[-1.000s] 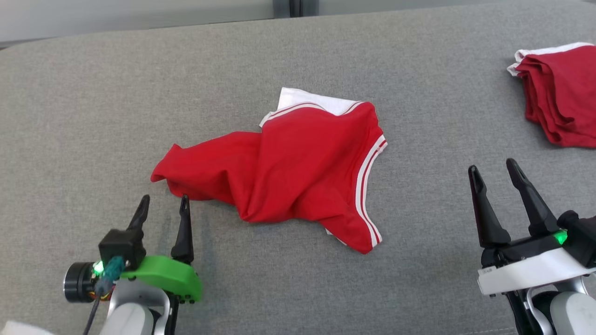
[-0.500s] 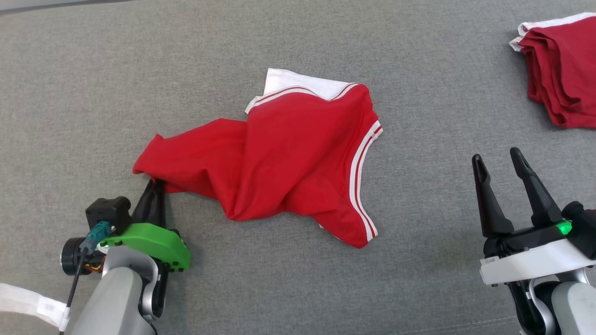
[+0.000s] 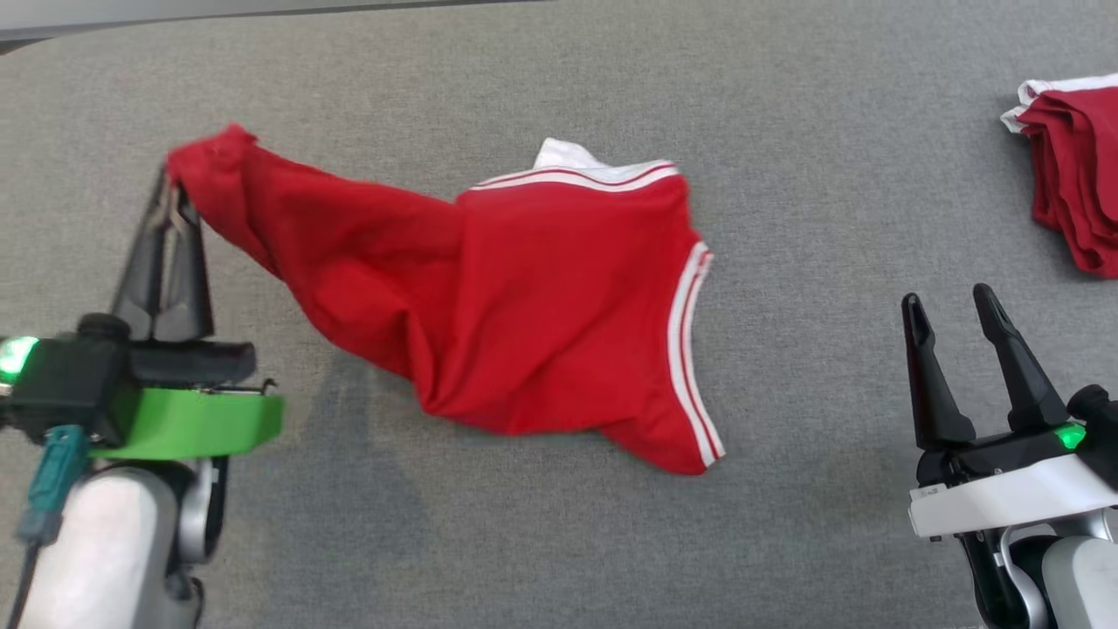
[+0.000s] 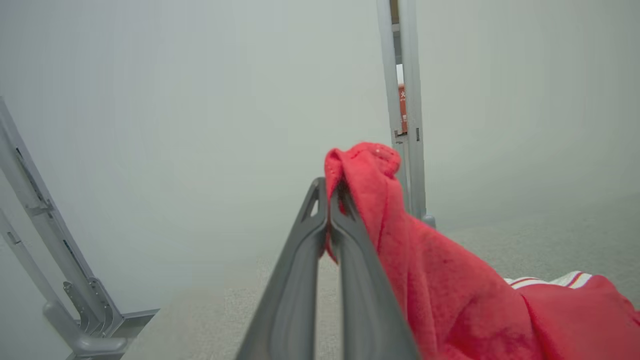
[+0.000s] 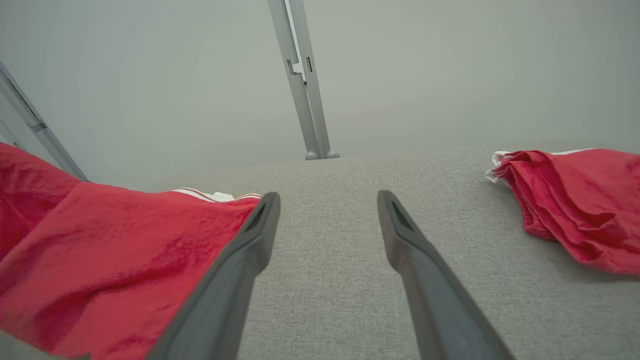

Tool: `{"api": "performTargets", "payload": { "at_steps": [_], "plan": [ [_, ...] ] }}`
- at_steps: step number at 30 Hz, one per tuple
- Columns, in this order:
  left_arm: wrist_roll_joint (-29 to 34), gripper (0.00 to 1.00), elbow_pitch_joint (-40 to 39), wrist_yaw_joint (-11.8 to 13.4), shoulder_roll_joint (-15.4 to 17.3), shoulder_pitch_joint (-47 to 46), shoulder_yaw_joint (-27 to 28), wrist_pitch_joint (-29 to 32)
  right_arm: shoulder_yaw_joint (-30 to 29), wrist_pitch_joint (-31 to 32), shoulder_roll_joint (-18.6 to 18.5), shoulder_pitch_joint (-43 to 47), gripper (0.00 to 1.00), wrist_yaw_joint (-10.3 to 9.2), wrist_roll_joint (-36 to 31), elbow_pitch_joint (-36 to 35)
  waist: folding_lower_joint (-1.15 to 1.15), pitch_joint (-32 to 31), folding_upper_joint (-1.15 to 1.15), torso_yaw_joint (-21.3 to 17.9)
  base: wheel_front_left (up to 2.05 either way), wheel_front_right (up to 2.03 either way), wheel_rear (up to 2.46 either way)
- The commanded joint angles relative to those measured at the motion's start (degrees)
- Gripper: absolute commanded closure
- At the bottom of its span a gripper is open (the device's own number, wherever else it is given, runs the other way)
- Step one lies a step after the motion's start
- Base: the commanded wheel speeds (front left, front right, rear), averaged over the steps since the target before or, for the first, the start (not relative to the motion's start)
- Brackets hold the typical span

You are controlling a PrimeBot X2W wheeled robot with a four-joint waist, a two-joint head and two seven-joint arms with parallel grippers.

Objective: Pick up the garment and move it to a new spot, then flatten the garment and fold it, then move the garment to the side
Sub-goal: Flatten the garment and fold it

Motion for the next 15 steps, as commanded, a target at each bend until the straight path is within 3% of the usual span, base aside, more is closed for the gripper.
{"api": "performTargets", "payload": {
  "at_steps": [1, 9, 15],
  "plan": [
    [1.6, 1.0, -3.44, 0.92, 1.82, 0.64, 0.51, 1.33, 0.22, -0.12, 0.16, 0.07, 0.0, 0.0, -0.05, 0.06, 0.0, -0.73, 0.0, 0.38, 0.0, 0.0, 0.0],
    [4.97, 1.0, -18.15, 2.38, 6.0, 1.11, 1.14, 8.53, 0.22, -1.24, 1.13, -0.28, 0.0, 0.0, 0.44, 1.35, 0.0, -1.39, 0.0, -0.41, 0.0, 0.0, 0.0],
    [3.4, 1.0, -15.48, -0.05, 5.68, -2.63, -1.31, 12.55, 1.61, -1.77, 1.22, -1.88, 0.0, 0.0, 0.68, 2.0, 0.0, -0.37, 0.0, -2.27, 0.0, 0.0, 0.0]
  ]
}}
